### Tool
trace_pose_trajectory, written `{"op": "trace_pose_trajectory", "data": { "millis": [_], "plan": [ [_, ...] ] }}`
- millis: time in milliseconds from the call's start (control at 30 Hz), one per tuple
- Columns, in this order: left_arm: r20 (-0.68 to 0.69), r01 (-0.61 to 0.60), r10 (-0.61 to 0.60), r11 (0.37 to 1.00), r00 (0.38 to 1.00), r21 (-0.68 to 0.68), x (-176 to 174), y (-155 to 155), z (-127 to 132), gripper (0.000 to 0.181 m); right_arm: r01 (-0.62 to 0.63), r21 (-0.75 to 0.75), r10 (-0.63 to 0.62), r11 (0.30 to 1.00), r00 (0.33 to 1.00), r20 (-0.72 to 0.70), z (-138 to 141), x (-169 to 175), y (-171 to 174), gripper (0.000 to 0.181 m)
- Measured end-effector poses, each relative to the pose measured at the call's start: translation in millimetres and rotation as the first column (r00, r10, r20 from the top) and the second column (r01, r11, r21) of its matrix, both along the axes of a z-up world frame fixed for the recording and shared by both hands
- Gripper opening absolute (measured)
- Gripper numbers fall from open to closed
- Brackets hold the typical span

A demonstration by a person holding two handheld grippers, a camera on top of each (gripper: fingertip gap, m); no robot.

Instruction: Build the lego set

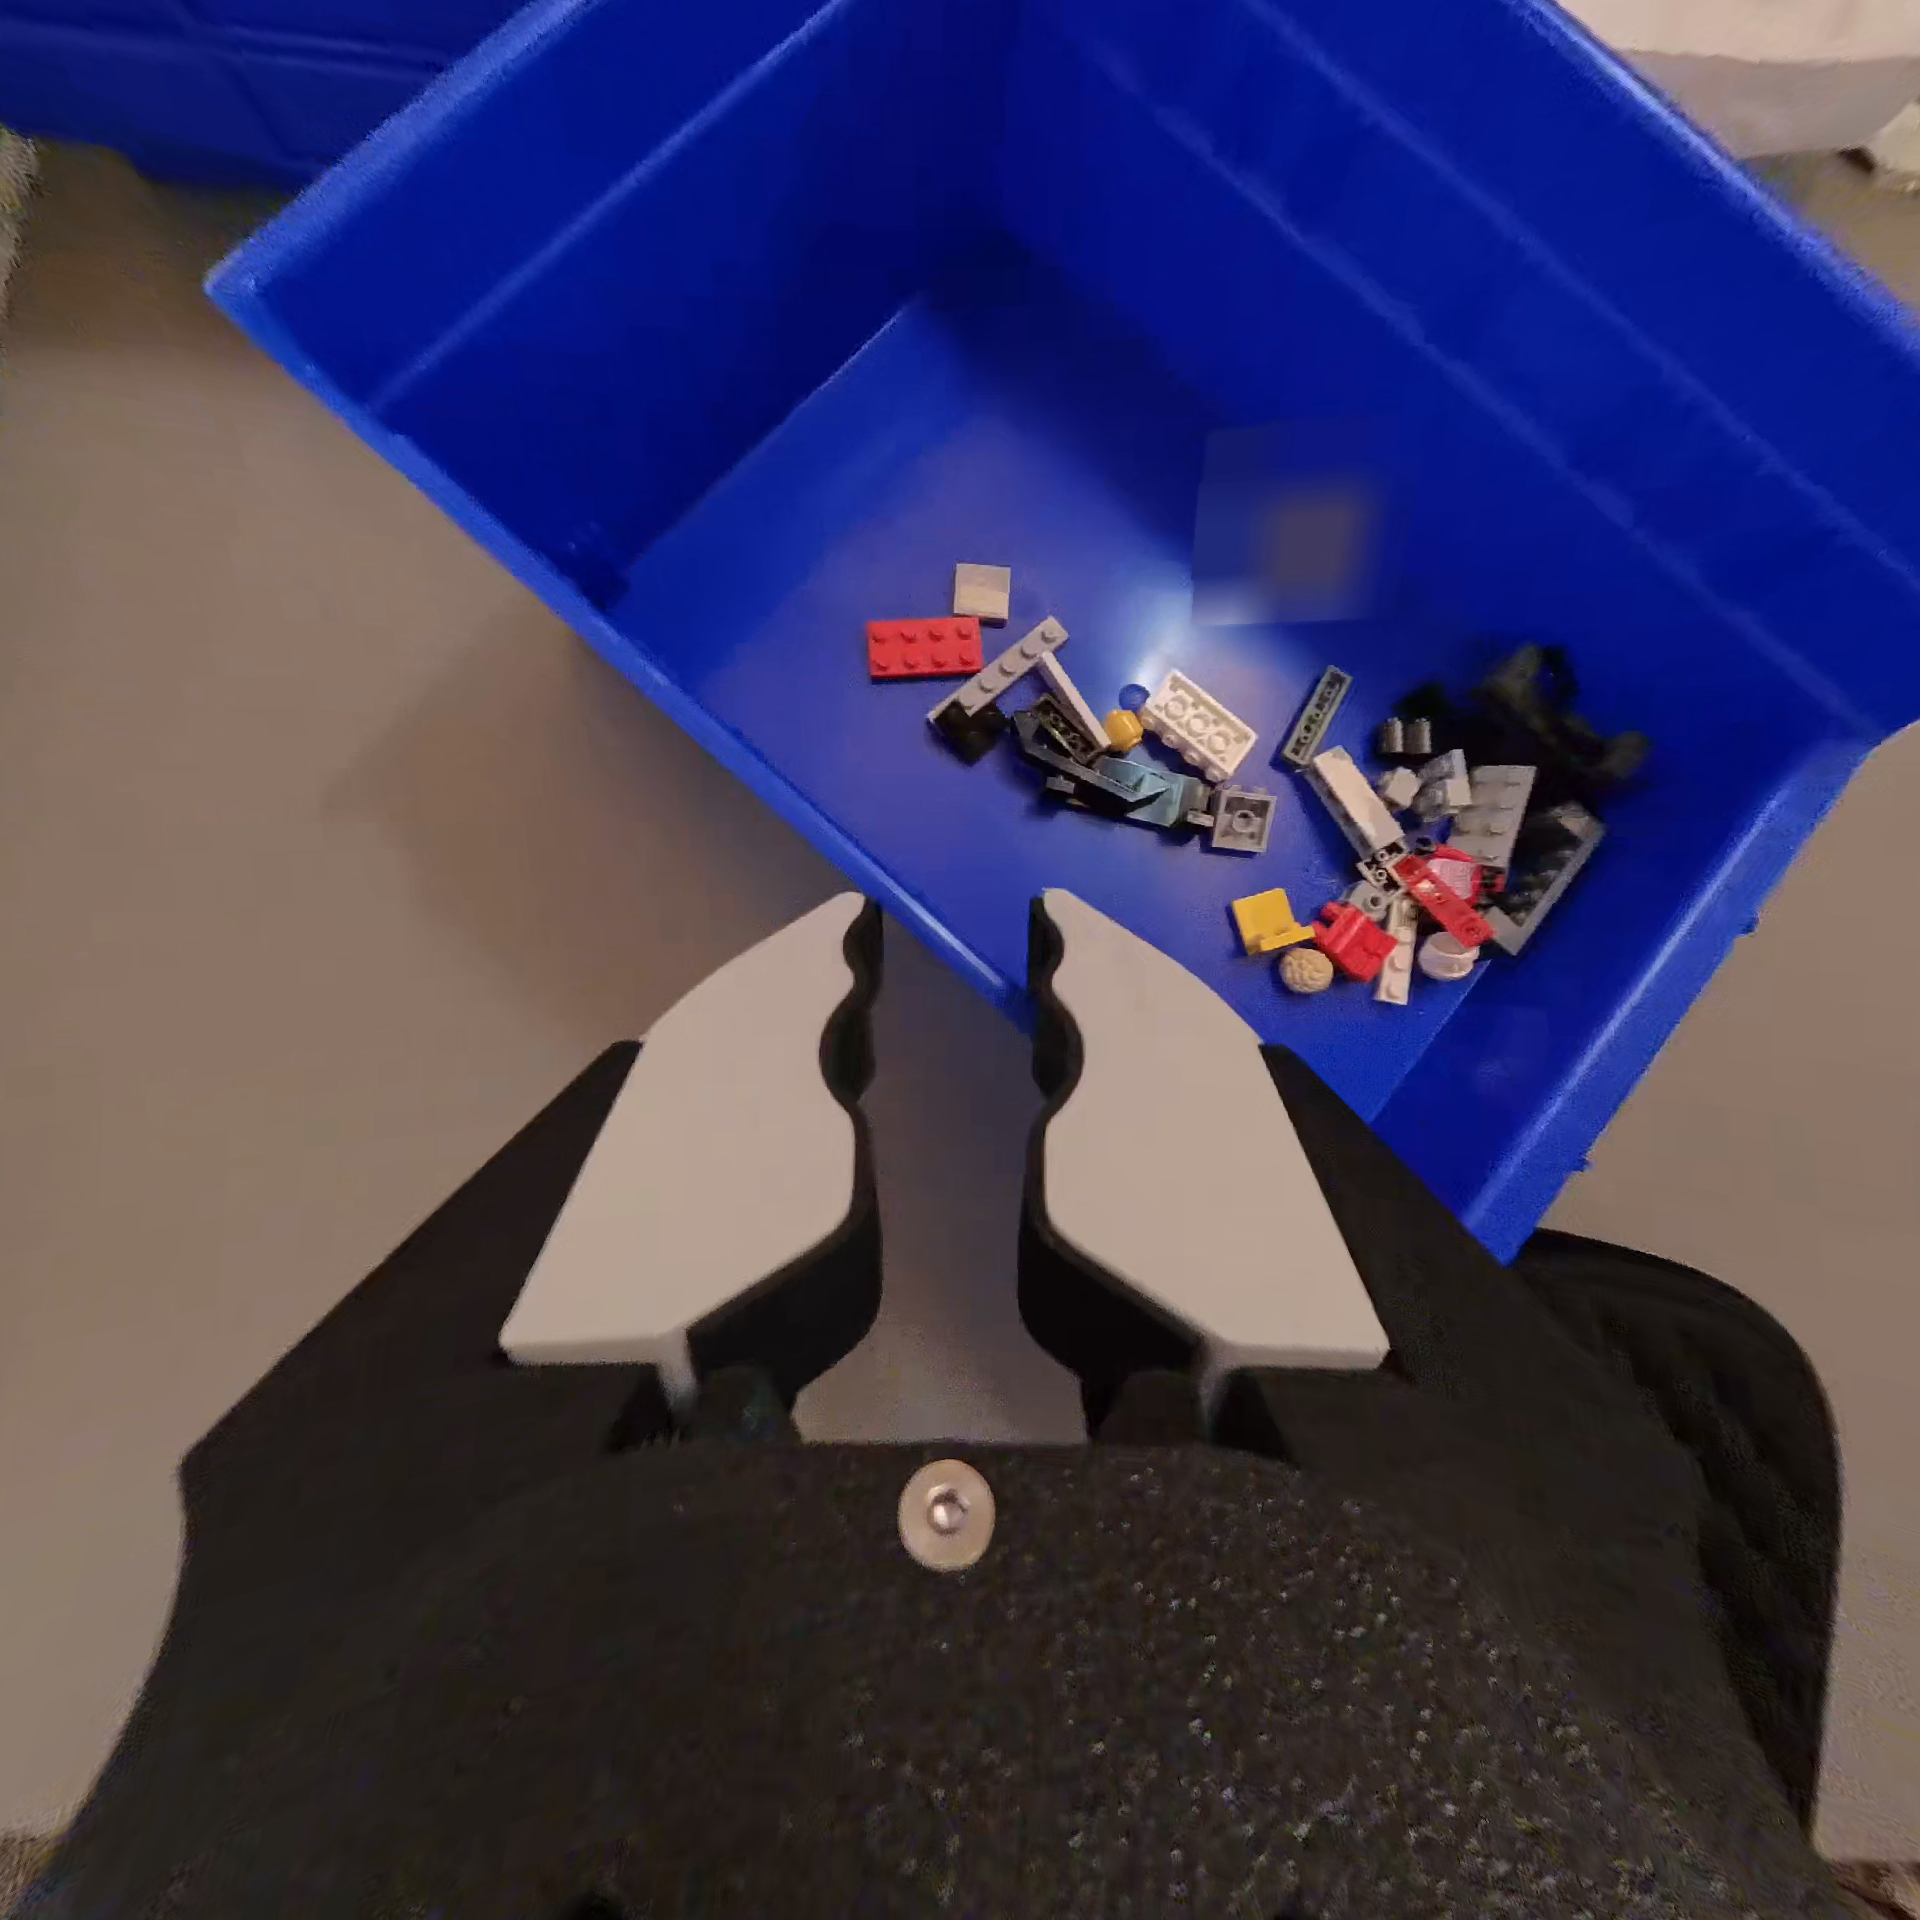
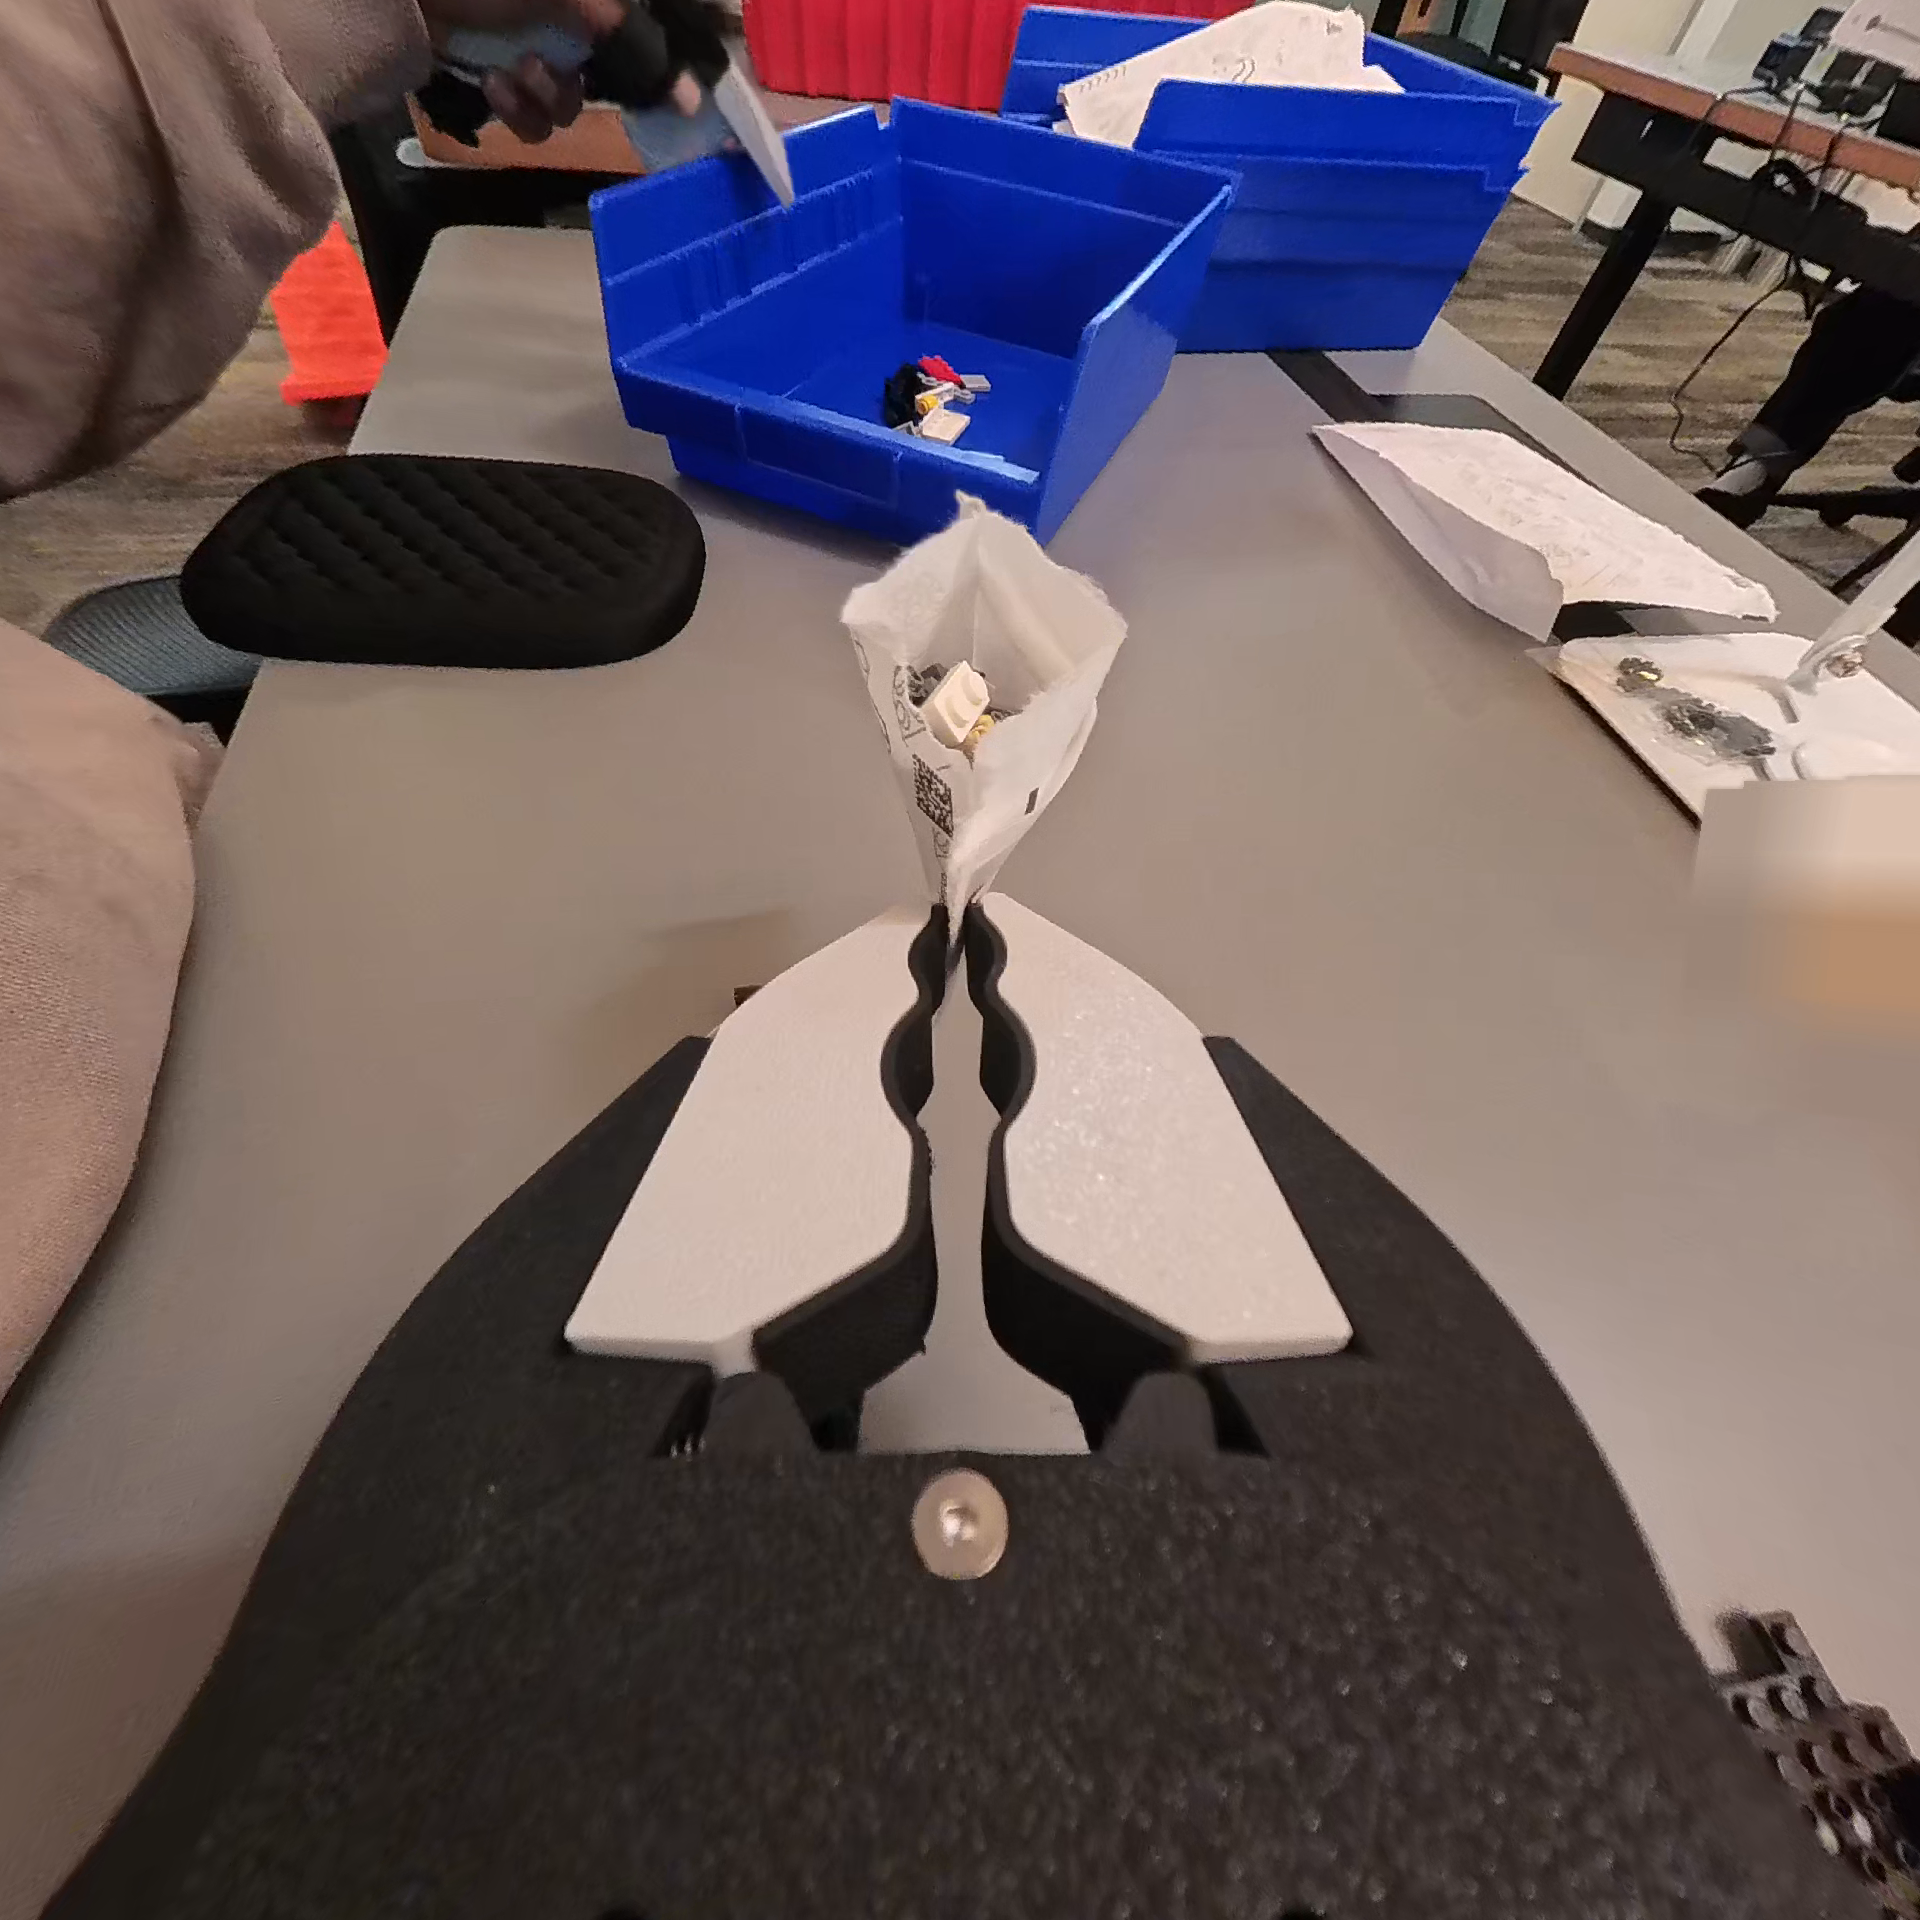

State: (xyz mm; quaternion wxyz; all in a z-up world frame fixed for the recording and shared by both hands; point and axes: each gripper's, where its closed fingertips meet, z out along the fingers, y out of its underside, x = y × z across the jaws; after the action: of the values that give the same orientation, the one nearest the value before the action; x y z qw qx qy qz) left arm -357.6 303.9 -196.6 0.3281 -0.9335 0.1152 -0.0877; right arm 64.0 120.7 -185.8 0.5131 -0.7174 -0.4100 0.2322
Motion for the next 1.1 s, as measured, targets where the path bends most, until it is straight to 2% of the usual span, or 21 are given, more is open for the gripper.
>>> {"op": "trace_pose_trajectory", "data": {
  "millis": [133,267,600,1100],
  "plan": [
    [0.039,-0.011,0.009,0.999,0.999,0.035,-3.6,3.4,0.9,0.023,-0.003,-0.006,0.003,1.0,1.0,0.002,-2.0,0.2,-0.3,0.003],
    [-0.008,-0.002,0.002,0.999,1.0,0.034,-12.5,9.8,1.3,0.021,-0.009,-0.008,0.009,1.0,1.0,0.007,-3.0,-2.1,-1.1,0.003],
    [0.01,-0.087,0.086,0.991,0.996,0.098,-24.1,51.1,3.9,0.013,-0.003,-0.013,0.003,1.0,1.0,0.004,-3.7,-2.8,-1.4,0.003],
    [0.034,-0.077,0.074,0.993,0.997,0.093,-21.9,99.9,4.6,0.01,-0.003,-0.019,0.003,1.0,1.0,-0.005,-4.5,-3.7,-0.2,0.003]
  ]
}}
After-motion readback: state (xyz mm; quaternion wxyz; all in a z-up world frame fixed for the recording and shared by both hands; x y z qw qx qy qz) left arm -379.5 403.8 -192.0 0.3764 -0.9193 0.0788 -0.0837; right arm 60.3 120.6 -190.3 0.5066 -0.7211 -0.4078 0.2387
